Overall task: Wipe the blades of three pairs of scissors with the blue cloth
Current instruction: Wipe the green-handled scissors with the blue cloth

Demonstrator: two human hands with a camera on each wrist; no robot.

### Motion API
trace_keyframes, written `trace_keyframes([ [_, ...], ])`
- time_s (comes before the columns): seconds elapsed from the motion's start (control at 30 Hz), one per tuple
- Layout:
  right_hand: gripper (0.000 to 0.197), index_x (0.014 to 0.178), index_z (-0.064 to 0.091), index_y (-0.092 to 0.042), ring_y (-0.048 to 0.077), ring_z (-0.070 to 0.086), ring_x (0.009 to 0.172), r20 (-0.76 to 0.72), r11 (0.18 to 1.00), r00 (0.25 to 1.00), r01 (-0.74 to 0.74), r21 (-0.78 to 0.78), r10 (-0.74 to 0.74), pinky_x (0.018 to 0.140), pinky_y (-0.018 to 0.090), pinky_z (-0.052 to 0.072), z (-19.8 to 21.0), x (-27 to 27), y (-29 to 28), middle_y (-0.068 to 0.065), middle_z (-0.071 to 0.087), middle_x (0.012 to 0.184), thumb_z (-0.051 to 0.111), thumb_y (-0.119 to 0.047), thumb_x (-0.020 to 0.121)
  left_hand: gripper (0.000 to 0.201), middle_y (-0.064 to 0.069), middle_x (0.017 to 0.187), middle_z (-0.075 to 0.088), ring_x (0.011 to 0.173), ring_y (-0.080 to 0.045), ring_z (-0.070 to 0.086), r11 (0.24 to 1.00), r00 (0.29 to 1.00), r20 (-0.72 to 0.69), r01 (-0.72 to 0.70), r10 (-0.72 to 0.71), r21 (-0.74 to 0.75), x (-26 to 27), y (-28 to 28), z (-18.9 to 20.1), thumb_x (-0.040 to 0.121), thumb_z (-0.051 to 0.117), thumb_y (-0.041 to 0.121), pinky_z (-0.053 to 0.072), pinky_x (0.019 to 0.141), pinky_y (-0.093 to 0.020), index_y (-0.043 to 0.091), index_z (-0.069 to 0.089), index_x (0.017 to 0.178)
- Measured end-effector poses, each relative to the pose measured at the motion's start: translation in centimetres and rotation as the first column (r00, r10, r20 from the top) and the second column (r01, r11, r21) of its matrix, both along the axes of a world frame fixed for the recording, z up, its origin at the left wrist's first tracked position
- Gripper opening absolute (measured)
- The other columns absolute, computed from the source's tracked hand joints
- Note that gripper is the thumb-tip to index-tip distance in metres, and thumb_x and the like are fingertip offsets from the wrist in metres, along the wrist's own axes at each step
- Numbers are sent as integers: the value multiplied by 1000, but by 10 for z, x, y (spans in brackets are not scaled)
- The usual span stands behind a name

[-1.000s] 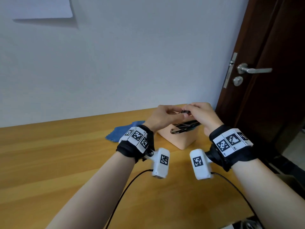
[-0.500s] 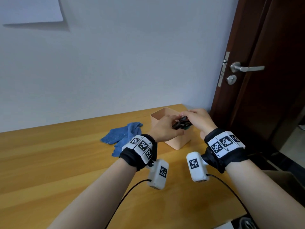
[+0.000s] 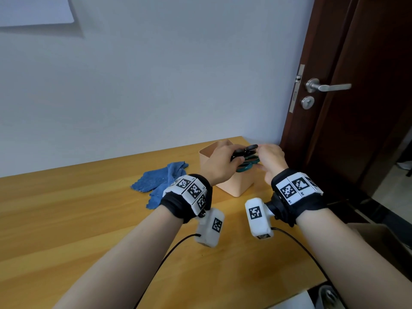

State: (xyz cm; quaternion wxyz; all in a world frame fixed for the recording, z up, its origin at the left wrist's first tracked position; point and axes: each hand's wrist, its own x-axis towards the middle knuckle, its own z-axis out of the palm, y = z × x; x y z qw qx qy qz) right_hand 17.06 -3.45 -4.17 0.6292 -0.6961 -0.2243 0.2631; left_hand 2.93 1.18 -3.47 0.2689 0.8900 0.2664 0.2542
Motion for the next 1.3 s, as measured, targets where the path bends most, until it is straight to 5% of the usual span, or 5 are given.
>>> trace_keyframes([
  [0.2, 16, 100, 66, -11, 33, 67, 103, -156, 998, 986, -59, -16, 56, 46, 26, 53, -14, -1, 1, 18, 62, 120, 56, -3, 90, 33, -5, 109, 48, 93, -14, 47, 999, 996, 82, -32, 29, 33, 1, 1, 12, 101, 54, 10, 31, 70, -13, 12, 62, 133],
  [0.53, 20, 82, 59, -11, 18, 58, 68, -79, 996, 993, -89, -25, 87, 55, 25, 48, -16, 2, -1, 13, 63, 87, 62, 8, 86, 30, -8, 110, 52, 99, -21, 49, 977, 957, 193, -213, 214, -25, 0, 33, 31, 101, 53, 11, 29, 76, -21, 12, 66, 128],
  [0.87, 35, 86, 55, -22, 30, 66, 98, 184, 972, 969, -126, -200, 163, 84, 48, 58, -6, -20, 7, 9, 62, 104, 78, -1, 70, 28, -17, 116, 61, 108, -32, 58, 972, 953, 195, -219, 231, -82, 1, 40, 22, 100, 53, 15, 39, 84, -29, 11, 68, 124],
  [1.1, 37, 93, 61, -20, 22, 66, 81, -96, 979, 976, -186, 80, 193, 55, 26, 46, -1, -29, 7, 11, 67, 104, 52, 14, 83, 24, -18, 114, 60, 108, -35, 57, 968, 946, 211, -232, 247, -95, -3, 44, 20, 101, 53, 16, 39, 82, -30, 7, 67, 119],
  [1.3, 25, 110, 56, -11, 16, 52, 64, -295, 910, 902, -199, 364, 315, 69, 37, 55, 13, -33, -1, 8, 51, 80, 44, 7, 96, 12, -16, 95, 57, 99, -42, 61, 964, 947, 187, -245, 261, -107, -7, 47, 15, 100, 55, 15, 37, 74, -29, 10, 66, 101],
])
